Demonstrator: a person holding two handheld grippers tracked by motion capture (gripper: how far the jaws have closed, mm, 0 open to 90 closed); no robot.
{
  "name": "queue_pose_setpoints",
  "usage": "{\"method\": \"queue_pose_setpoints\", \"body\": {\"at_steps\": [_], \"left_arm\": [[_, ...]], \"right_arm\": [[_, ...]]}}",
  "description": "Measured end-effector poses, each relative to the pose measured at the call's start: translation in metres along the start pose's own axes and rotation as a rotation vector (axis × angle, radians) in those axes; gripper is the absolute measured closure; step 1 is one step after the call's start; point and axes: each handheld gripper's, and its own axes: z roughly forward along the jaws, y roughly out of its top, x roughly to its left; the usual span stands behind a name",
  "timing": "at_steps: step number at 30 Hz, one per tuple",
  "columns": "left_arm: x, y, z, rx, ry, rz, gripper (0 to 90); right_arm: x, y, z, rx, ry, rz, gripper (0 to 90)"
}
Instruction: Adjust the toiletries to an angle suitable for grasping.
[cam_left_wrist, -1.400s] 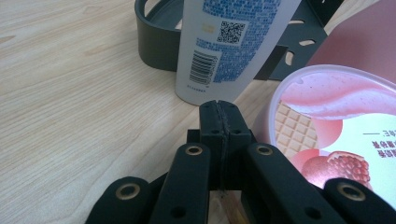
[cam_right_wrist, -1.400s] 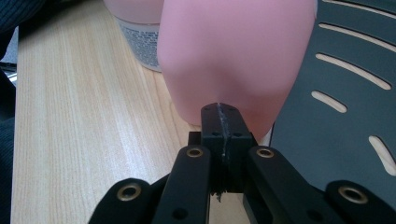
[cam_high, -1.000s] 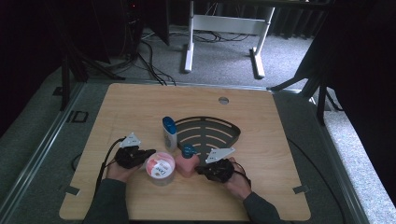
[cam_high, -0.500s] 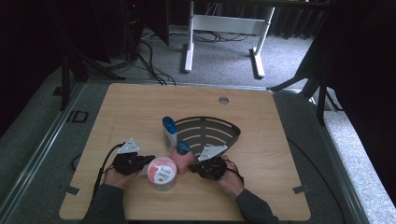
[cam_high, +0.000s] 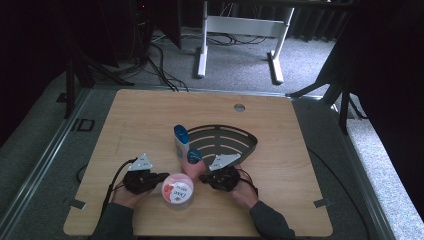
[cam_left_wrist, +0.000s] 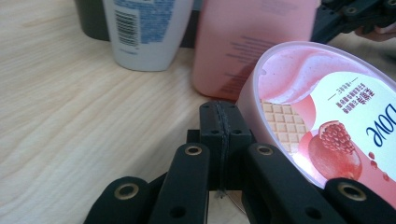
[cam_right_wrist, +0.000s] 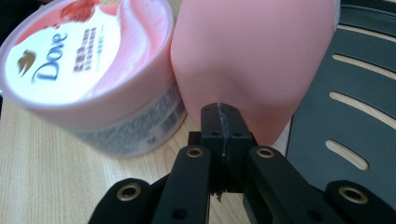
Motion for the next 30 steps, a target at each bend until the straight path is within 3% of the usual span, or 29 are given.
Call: {"method": "queue_pose_setpoints", "body": {"at_steps": [3,6,15,24,30], "left_arm": [[-0.005,0.001,0.003,0.005,-0.014,0.014,89.7],[-0.008,0.003,0.003,0.011,0.0,0.023,88.5],[-0.016,-0.006,-0.015,0.028,0.014,0.018,89.6],[-0.023,-0.01,-0.019,0.046,0.012,0.009,89.9],[-0.03,-0.008,-0.016,0.052,-0.021,0.008,89.9]], "right_arm": [[0.0,-0.001,0.0,-0.006,0.001,0.003,90.0],[0.001,-0.001,-0.002,-0.008,0.002,0.005,90.0],[0.017,-0.013,-0.018,0.011,0.012,-0.028,90.0],[0.038,-0.021,-0.022,0.021,0.06,-0.057,89.8],[0.048,-0.022,-0.027,0.028,0.098,-0.071,89.6]]}}
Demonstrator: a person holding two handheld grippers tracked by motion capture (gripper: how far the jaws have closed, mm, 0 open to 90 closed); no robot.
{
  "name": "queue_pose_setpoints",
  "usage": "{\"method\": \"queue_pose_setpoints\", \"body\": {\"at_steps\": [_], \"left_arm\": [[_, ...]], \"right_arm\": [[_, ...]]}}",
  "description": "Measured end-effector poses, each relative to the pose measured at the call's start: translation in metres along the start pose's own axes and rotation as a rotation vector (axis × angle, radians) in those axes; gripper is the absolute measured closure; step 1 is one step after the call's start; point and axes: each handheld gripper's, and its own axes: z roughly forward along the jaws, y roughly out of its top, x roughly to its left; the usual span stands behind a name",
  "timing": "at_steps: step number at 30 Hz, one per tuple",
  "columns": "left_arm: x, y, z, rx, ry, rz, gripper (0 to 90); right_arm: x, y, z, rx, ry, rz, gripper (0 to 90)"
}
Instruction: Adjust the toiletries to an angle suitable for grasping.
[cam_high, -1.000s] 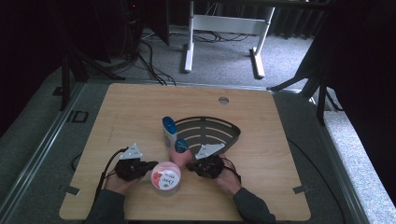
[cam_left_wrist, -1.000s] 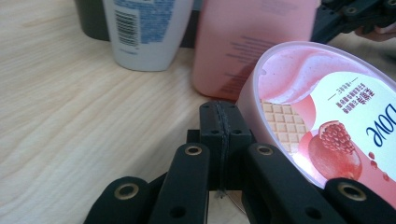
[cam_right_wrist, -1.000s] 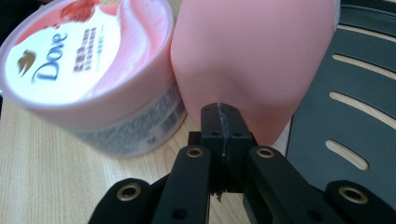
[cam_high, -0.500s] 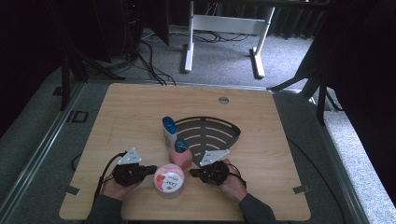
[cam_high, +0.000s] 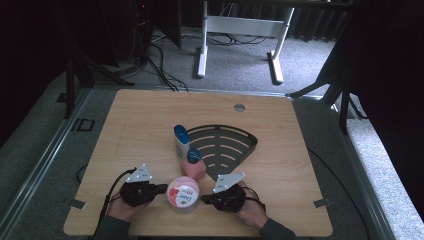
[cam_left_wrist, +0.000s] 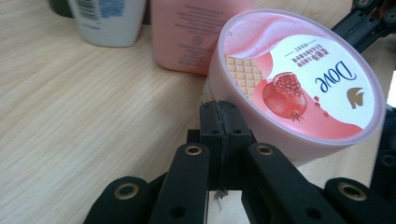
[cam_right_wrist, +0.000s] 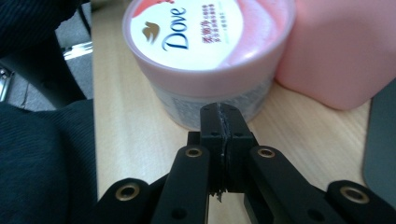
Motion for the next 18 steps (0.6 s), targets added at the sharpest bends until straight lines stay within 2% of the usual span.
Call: {"method": "queue_pose_setpoints", "body": {"at_steps": [5,9,13,16,18], "left_arm": [[-0.01,0.007,0.008,0.016,-0.02,0.027,89.9],[-0.016,0.011,0.015,0.019,-0.046,0.032,90.0],[-0.024,0.017,0.025,0.015,-0.059,0.02,90.0],[-0.03,0.022,0.033,0.016,-0.053,0.024,89.9],[-0.034,0.026,0.037,0.013,-0.057,0.032,90.0]], "right_arm": [[0.001,-0.007,-0.007,0.018,0.025,-0.003,89.7],[-0.002,-0.017,-0.016,0.007,0.04,0.03,89.7],[-0.009,-0.026,-0.027,-0.001,0.025,0.067,89.7],[-0.012,-0.03,-0.031,-0.004,0.016,0.078,89.7],[-0.016,-0.037,-0.039,-0.011,0.001,0.104,89.8]]}}
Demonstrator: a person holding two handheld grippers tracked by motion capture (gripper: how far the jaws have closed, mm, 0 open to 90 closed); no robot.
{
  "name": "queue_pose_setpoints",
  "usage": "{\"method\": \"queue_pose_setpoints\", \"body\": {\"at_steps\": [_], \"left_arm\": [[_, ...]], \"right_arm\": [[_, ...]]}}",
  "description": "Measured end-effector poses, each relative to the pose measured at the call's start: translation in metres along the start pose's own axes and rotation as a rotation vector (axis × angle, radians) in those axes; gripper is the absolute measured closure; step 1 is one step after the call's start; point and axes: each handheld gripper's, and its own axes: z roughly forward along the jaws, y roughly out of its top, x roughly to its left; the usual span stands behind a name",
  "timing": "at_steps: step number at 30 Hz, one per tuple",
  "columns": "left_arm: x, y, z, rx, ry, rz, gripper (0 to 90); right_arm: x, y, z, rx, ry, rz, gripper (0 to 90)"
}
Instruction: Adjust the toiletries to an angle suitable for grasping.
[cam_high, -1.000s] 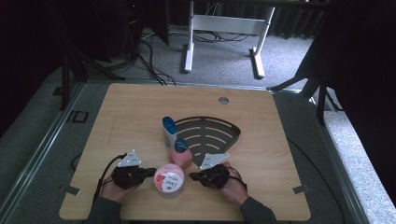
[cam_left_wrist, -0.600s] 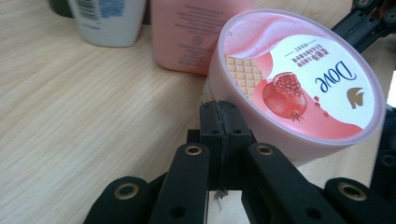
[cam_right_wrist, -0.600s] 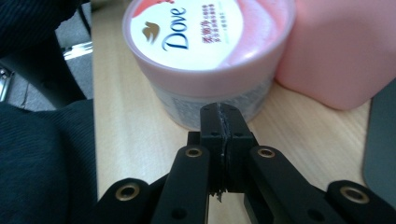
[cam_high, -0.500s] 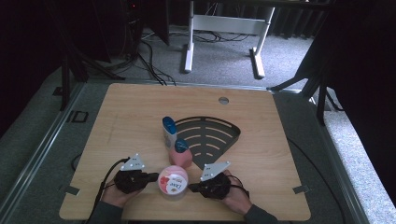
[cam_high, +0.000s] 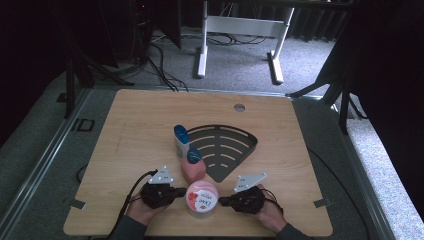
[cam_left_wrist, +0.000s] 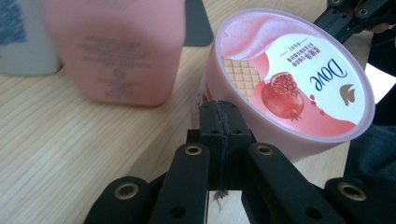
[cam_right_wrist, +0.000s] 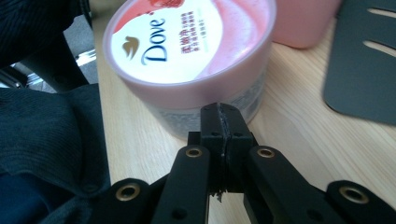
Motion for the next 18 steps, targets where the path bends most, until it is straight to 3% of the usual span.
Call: {"method": "queue_pose_setpoints", "body": {"at_steps": [6,13,18], "left_arm": [[-0.007,0.004,0.005,0.002,-0.007,0.037,89.4],[-0.008,-0.007,-0.008,0.018,-0.003,0.042,88.9],[-0.013,-0.009,-0.005,0.023,-0.041,0.052,89.6]], "right_arm": [[-0.004,-0.009,-0.008,0.001,-0.012,0.022,89.0],[0.005,-0.015,-0.009,0.009,0.011,0.014,88.9],[0.008,-0.014,-0.009,0.005,0.015,0.006,88.9]]}}
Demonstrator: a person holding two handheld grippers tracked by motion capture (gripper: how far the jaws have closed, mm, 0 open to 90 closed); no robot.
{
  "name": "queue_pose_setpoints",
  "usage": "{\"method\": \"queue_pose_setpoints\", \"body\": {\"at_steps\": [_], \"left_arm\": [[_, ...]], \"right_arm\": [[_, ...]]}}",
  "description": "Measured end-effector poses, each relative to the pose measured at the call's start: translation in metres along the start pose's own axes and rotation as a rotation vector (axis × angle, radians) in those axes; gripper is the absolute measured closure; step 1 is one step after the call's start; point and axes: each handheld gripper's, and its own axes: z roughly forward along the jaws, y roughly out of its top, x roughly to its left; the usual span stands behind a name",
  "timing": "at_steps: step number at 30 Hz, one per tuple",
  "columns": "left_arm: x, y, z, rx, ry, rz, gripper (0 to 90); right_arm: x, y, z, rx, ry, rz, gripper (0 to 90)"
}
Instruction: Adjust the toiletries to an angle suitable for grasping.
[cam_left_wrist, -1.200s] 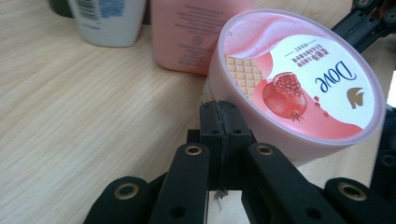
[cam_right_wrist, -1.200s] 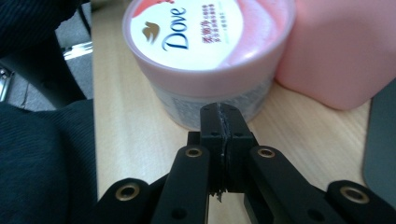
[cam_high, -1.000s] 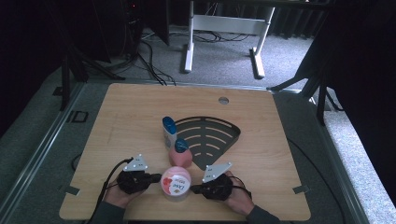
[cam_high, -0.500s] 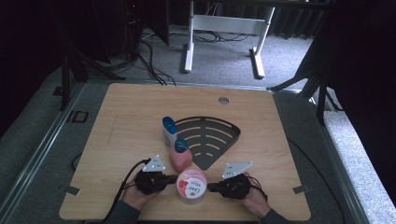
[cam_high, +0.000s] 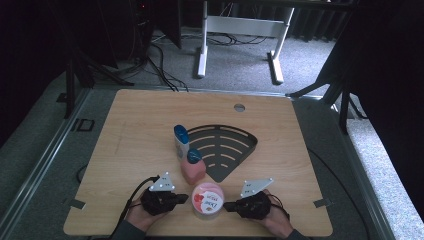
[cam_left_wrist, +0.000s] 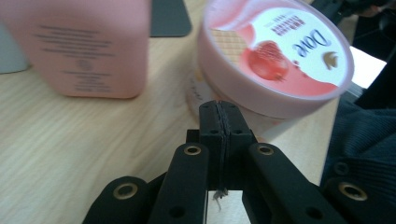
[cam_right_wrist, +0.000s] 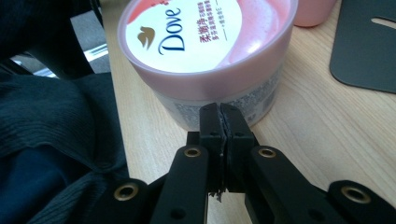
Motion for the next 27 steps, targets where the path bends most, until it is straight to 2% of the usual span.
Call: {"method": "queue_pose_setpoints", "body": {"at_steps": [1,2,7,10,16,17,18,27], "left_arm": [[-0.001,0.001,0.001,-0.003,-0.006,0.002,89.6],[-0.003,0.003,0.003,0.001,0.006,0.011,89.7],[-0.002,0.007,0.008,-0.01,0.006,-0.012,89.9],[-0.004,0.011,0.013,-0.014,0.011,-0.005,89.9],[-0.005,0.019,0.024,-0.029,0.036,-0.008,90.0],[-0.006,0.024,0.031,-0.032,0.045,-0.012,90.0],[-0.006,0.026,0.033,-0.032,0.049,-0.014,90.0],[-0.013,0.043,0.056,-0.051,0.065,-0.012,90.0]], "right_arm": [[0.0,0.0,0.0,-0.004,0.002,0.003,88.9],[0.0,0.0,0.0,-0.004,0.002,0.003,89.0],[-0.003,-0.001,-0.004,-0.007,-0.011,0.009,89.1],[-0.008,-0.003,-0.008,-0.013,-0.026,0.023,89.1],[-0.017,-0.008,-0.016,-0.029,-0.039,0.054,89.3],[-0.019,-0.008,-0.018,-0.03,-0.044,0.06,89.3],[-0.024,-0.01,-0.022,-0.036,-0.065,0.076,89.5],[-0.043,-0.02,-0.04,-0.048,-0.13,0.13,90.0]]}}
